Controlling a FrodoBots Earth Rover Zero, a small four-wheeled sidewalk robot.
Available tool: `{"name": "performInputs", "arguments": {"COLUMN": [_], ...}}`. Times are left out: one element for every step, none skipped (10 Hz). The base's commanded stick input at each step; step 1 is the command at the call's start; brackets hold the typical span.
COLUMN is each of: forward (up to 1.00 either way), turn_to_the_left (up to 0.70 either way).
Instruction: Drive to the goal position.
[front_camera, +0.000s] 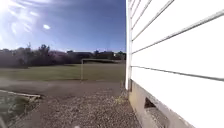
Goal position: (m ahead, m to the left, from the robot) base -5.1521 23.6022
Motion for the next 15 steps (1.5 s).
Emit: {"name": "performInputs", "arguments": {"forward": [0.05, 0.05, 0.05, 0.05, 0.05, 0.05, 0.05, 0.05, 0.05, 0.05, 0.05, 0.05, 0.05, 0.05, 0.05], "turn_to_the_left": [0.0, 0.0, 0.0, 0.0, 0.0, 0.0, 0.0, 0.0, 0.0, 0.0, 0.0, 0.0, 0.0, 0.0, 0.0]}}
